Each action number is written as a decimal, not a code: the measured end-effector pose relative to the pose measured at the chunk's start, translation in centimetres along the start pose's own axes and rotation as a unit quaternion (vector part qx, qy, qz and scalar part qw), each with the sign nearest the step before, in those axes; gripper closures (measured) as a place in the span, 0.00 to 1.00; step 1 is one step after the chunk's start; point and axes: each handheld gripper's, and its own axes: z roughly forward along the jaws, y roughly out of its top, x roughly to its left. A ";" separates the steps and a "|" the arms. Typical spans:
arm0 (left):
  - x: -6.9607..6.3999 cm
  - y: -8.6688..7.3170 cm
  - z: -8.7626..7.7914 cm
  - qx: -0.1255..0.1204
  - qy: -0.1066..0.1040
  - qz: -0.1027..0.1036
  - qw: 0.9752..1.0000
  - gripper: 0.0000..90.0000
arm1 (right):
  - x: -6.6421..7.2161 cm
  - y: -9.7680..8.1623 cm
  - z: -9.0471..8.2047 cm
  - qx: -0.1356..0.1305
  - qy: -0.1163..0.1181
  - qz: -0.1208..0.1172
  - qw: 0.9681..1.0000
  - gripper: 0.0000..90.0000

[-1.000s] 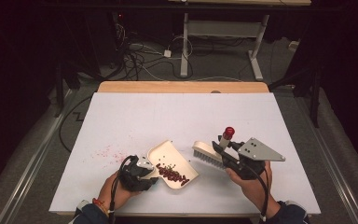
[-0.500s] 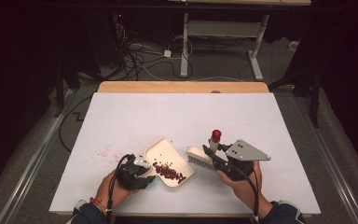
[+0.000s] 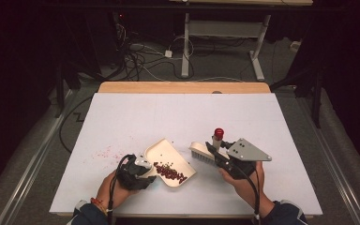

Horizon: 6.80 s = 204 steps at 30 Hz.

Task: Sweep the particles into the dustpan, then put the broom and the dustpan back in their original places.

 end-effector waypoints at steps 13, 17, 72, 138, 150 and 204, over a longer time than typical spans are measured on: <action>0.1 -0.4 -0.5 0.009 0.014 0.002 1.000 0.71 | 2.5 0.2 0.2 0.015 0.045 -0.007 0.999 0.78; 0.2 -0.4 -0.5 0.009 0.012 0.001 1.000 0.70 | 2.7 0.5 -0.2 0.001 0.069 0.013 0.998 0.78; 2.8 0.1 0.0 0.001 0.018 -0.031 0.999 0.70 | 0.5 3.9 5.3 -0.034 0.035 -0.009 0.999 0.78; 2.7 -0.1 -0.3 -0.029 0.030 -0.069 0.997 0.70 | -3.9 2.4 -1.9 0.006 0.065 -0.001 0.998 0.78; 3.0 0.1 -0.3 -0.031 0.027 -0.070 0.997 0.70 | -7.2 -0.2 -4.3 0.034 0.050 0.018 0.998 0.78; 3.4 1.0 1.3 -0.087 0.103 -0.156 0.978 0.51 | -17.5 -2.1 4.0 0.203 0.061 0.103 0.972 0.67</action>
